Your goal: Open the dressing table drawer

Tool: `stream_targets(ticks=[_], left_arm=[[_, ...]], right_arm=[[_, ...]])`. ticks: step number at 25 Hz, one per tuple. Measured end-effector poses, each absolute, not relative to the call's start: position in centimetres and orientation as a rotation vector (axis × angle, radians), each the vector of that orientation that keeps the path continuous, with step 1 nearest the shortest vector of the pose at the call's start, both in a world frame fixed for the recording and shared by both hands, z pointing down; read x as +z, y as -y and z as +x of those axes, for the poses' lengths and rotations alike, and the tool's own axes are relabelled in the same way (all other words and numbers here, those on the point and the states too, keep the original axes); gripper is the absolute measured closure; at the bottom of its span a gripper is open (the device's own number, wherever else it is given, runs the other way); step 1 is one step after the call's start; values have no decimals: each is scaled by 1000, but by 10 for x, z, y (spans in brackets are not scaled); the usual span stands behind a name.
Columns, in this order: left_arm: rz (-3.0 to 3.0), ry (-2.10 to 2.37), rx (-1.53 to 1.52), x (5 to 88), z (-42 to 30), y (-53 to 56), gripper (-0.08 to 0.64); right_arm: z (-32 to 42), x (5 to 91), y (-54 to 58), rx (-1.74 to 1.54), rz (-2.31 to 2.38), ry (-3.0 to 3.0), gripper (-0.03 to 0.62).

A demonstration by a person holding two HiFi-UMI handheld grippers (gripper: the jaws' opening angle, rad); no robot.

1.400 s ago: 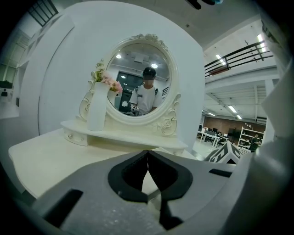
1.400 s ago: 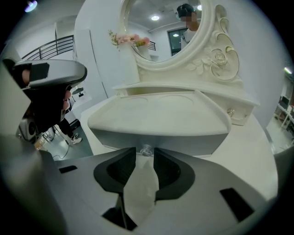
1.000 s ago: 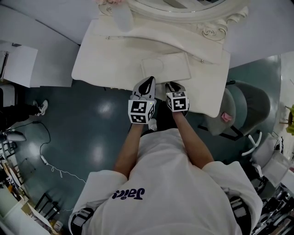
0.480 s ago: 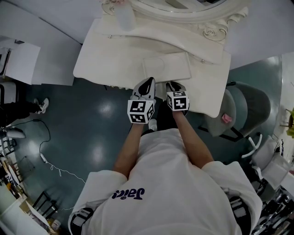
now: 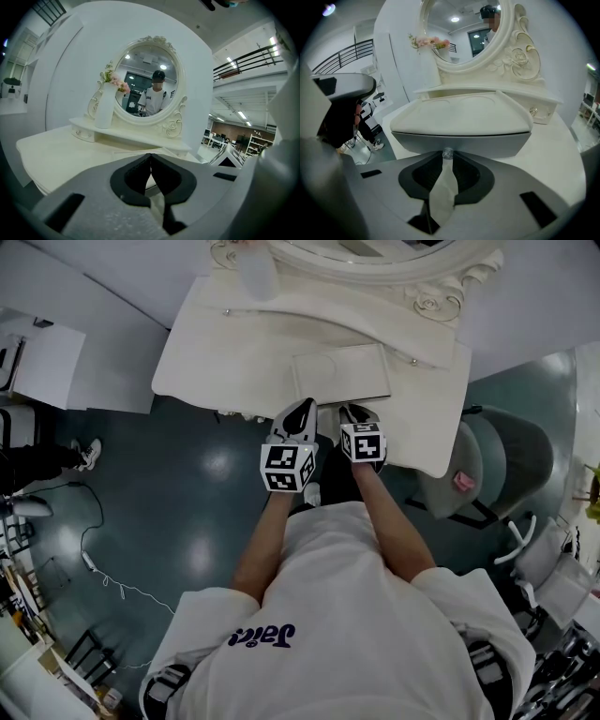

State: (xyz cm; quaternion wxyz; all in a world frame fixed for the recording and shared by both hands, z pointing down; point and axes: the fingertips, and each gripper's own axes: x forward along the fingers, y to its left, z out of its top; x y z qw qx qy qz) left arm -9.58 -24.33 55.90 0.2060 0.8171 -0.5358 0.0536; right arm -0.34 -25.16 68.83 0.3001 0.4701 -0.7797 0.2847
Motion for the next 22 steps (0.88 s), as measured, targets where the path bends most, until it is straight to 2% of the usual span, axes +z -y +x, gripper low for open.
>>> stream_targets(ticks=[22], left_arm=[[2290, 1550, 144, 542, -96, 221, 545]], right_arm=[[2, 687, 227, 796, 1275, 2080, 520]])
